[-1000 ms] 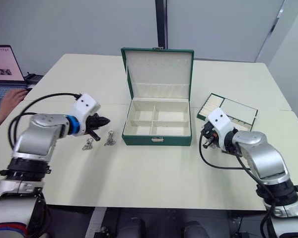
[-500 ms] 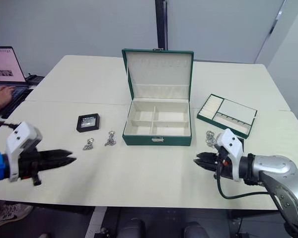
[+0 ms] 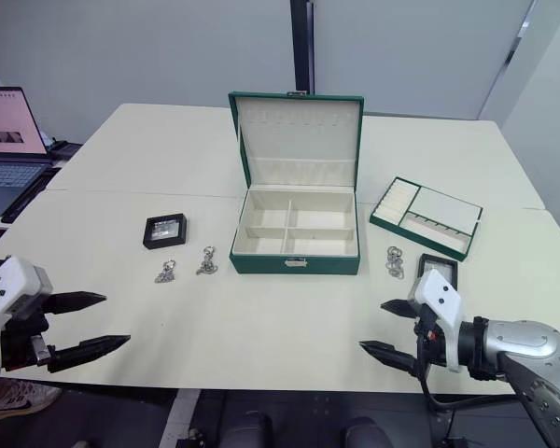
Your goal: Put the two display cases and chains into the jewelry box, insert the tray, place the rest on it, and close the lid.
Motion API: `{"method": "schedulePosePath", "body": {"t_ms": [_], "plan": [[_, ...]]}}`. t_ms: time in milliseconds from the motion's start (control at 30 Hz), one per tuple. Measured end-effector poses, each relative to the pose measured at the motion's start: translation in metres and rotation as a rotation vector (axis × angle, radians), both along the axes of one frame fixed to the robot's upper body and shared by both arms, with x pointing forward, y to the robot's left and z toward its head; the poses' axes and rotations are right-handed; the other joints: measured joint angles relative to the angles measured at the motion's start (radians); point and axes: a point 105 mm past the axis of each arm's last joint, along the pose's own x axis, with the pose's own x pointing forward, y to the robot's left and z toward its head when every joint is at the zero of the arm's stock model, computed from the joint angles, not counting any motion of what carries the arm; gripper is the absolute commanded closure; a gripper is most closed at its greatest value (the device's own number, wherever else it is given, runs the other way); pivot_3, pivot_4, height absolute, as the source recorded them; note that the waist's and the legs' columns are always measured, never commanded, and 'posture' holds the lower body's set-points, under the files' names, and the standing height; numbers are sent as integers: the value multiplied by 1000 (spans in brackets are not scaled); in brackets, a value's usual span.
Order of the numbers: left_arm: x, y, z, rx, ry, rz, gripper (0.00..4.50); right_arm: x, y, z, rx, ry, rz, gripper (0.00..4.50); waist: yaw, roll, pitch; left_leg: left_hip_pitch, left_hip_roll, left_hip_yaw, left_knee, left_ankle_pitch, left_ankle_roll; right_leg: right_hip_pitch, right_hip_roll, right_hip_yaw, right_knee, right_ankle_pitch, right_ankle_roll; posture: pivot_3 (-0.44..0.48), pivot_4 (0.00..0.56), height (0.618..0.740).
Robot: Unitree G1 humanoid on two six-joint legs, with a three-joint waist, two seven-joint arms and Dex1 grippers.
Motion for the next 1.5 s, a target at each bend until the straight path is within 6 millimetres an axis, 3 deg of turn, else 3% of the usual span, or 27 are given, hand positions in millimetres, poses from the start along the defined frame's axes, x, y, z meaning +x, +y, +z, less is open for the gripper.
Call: {"method": "schedulePosePath", "body": {"t_ms": [133, 300, 500, 733, 900, 1067, 1133, 1500], "plan": [[20, -2, 18, -126, -187, 28, 0, 7, 7, 14, 20, -83, 12, 40, 0, 1, 0, 0, 0, 0, 0, 0, 0, 0, 0, 0, 1, 0, 0, 0, 150, 726], [31, -4, 23, -251, -299, 74, 0, 13, 23, 41, 50, -220, 52, 40, -2, -1, 0, -2, 0, 0, 0, 0, 0, 1, 0, 1, 1, 0, 0, 0, 150, 726], [24, 0, 10, -270, -303, 102, 0, 24, 40, 67, 77, -340, 69, 40, -2, -1, 0, -1, 1, 0, 0, 0, 0, 1, 0, 0, 1, 0, 0, 0, 150, 726], [22, 2, 12, -259, -313, 107, 0, 26, 48, 70, 92, -354, 80, 40, 1, -2, 0, -1, 0, -1, 1, 0, 0, 1, 0, 0, 1, 0, 0, 0, 150, 726], [30, 4, 20, -170, -256, 102, 0, 26, 51, 68, 100, -345, 93, 40, 2, -3, 0, -1, 0, -3, 1, 0, 0, -1, 0, -2, 1, 0, 0, 0, 150, 726], [63, 11, 55, 111, -117, 55, 0, 27, 55, 66, 113, -337, 113, 40, 2, -3, 2, 0, -1, -3, 0, 0, 0, -2, 0, -2, 0, 0, 0, 0, 150, 726], [74, 13, 60, 191, -88, 19, 0, 27, 56, 66, 115, -335, 125, 40, 1, -2, 3, -1, -1, -1, 0, 0, 0, -4, 0, -1, 1, 0, 0, 0, 150, 726], [138, 32, 22, 457, 99, -72, 0, 30, 60, 68, 101, -347, 129, 40, 5, -1, 3, -10, 1, 2, 1, 1, -1, -14, 2, 1, 3, 0, 0, 0, 150, 726]]}}
